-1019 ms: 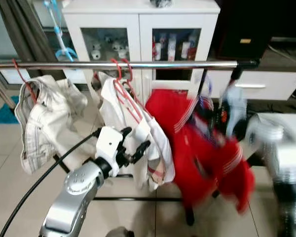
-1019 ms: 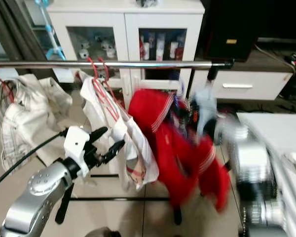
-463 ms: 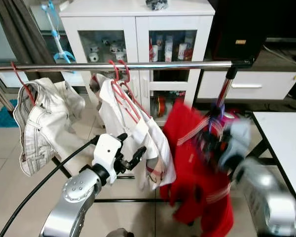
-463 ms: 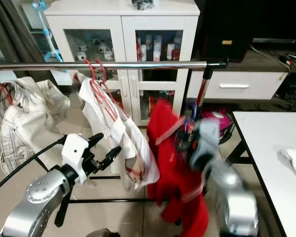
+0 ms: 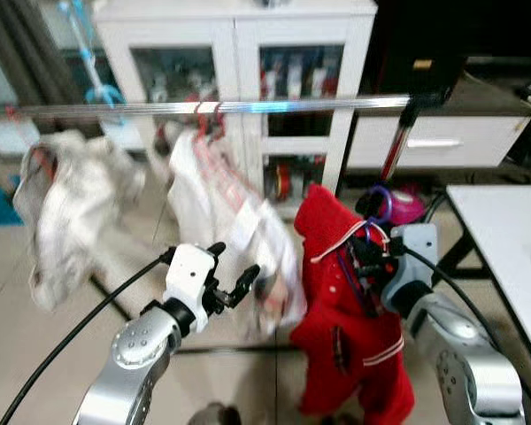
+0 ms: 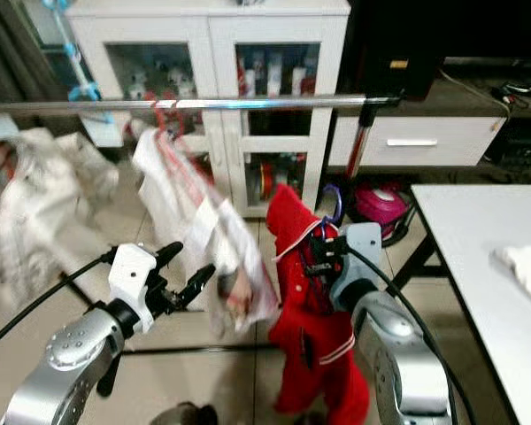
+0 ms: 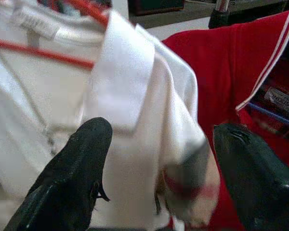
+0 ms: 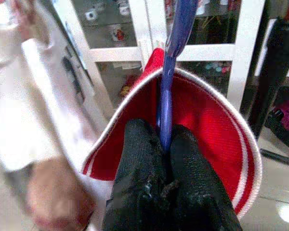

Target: Hang hanger

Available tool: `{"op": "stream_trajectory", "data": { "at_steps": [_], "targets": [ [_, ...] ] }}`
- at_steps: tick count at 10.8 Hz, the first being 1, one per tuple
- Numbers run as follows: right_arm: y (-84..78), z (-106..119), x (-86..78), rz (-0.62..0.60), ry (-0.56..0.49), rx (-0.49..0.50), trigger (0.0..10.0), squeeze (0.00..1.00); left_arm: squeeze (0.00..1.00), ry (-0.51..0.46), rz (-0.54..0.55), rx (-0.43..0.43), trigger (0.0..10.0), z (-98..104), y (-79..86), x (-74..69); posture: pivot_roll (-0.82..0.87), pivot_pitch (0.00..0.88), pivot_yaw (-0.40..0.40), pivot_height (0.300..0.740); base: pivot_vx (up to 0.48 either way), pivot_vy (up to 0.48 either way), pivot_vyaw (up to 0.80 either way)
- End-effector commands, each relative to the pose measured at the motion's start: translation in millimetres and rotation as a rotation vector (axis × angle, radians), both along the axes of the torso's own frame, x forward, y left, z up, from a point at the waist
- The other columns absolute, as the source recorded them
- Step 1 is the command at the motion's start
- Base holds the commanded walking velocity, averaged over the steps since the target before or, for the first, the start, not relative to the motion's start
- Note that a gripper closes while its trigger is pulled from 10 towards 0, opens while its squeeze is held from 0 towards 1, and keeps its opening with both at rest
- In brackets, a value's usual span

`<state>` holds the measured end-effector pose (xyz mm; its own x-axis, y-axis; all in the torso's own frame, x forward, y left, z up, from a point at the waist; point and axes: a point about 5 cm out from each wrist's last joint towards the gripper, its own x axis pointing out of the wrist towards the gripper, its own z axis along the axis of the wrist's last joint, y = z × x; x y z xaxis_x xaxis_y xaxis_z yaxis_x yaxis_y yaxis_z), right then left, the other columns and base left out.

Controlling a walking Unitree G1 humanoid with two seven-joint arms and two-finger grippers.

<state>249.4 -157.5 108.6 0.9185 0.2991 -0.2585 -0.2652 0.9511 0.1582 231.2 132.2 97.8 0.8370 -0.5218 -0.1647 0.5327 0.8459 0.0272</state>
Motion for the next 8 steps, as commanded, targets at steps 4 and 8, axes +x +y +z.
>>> {"op": "stream_trajectory", "data": {
  "at_steps": [4,8],
  "targets": [
    [7.9,9.1,0.2,0.044,-0.031,-0.011,0.0,0.0,0.0,-0.005,0.019,0.009,10.0,-0.6,2.0,-2.7,-0.07,0.0,0.034,0.74,-0.328,0.0,0.0],
    [38.3,26.8,-5.9,0.281,-0.056,0.063,0.0,0.0,0.0,-0.037,-0.131,0.081,10.0,-1.8,-16.2,1.3,-0.07,0.0,0.032,0.74,-0.077,0.0,0.0]
  ]
}}
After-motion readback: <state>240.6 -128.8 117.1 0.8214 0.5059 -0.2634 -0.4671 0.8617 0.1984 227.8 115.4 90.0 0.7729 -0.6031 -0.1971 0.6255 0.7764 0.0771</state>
